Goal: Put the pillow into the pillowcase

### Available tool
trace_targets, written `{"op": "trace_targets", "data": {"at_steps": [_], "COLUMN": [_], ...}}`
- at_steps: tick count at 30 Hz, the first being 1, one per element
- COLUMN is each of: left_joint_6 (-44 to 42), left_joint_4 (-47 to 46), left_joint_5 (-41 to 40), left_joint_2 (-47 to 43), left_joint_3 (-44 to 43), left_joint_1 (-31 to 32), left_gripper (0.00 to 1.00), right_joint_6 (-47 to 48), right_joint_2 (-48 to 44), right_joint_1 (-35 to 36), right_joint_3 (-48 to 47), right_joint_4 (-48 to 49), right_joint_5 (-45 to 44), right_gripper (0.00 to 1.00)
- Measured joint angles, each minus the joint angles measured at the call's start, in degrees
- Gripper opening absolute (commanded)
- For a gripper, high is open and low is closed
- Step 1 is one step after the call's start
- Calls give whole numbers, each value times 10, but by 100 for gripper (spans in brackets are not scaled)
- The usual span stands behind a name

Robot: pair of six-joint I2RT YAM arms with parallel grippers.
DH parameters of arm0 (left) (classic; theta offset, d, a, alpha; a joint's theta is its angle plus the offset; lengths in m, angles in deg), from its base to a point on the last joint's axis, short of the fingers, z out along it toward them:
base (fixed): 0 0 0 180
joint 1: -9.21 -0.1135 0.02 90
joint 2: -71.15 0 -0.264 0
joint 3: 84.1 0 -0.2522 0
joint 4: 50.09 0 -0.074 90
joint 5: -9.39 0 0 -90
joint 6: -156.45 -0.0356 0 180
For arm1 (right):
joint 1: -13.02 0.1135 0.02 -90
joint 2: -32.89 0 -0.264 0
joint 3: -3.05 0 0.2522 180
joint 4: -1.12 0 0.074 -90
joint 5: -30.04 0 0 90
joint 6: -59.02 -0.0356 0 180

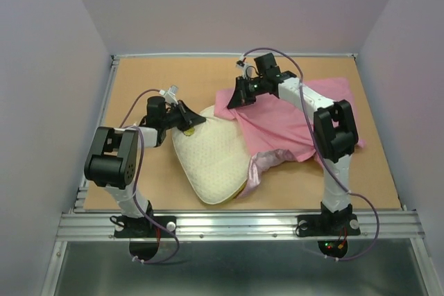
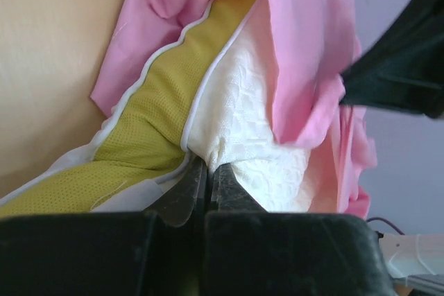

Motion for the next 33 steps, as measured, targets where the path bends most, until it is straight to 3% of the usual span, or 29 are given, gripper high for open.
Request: {"op": "trace_targets", "data": {"at_steps": [2, 3, 5, 6, 7, 8, 9, 10, 11, 12, 15, 19, 21, 25, 28, 33], "left_joint_6": [17, 22, 17, 16, 7, -9, -27, -40, -79, -97, -219, -412, -496, -644, -699, -724], "left_joint_4": [-8, -9, -8, -4, 14, 28, 49, 64, 94, 112, 202, 327, 358, 399, 430, 450], "left_joint_5": [-25, -37, -62, -68, -76, -80, -83, -82, -82, -81, -81, -119, -151, -216, -246, -294], "left_joint_2": [-9, -12, -20, -22, -22, -22, -22, -22, -23, -23, -63, -172, -228, -307, -279, -168], "left_joint_3": [23, 27, 25, 21, 6, -8, -34, -50, -79, -100, -139, -137, -125, -74, -64, -89], "left_joint_1": [10, 15, 31, 32, 33, 30, 24, 21, 16, 15, 17, 57, 113, 301, 409, 505], "left_gripper": [0, 17, 35, 51, 55, 58, 63, 77, 79, 98, 99, 99, 99, 99, 99, 99], "right_joint_6": [7, 9, 15, 20, 24, 32, 40, 45, 49, 54, 63, 58, 46, 3, -26, -29], "right_joint_2": [42, 56, 82, 91, 94, 94, 94, 92, 85, 79, 14, -156, -261, -352, -353, -355], "right_joint_1": [-16, -18, -17, -16, -14, -13, -13, -13, -14, -14, -21, -34, -50, -113, -186, -238], "right_joint_3": [-37, -55, -93, -115, -125, -136, -143, -151, -154, -154, -106, 52, 129, 233, 310, 376], "right_joint_4": [-10, -19, -27, -28, -29, -29, -28, -24, -17, -15, -11, -8, -12, 4, -2, -74], "right_joint_5": [-19, -26, -39, -52, -61, -76, -88, -100, -121, -131, -165, -195, -210, -201, -187, -186], "right_gripper": [1, 1, 1, 2, 9, 21, 64, 77, 87, 95, 99, 98, 97, 93, 93, 94]}}
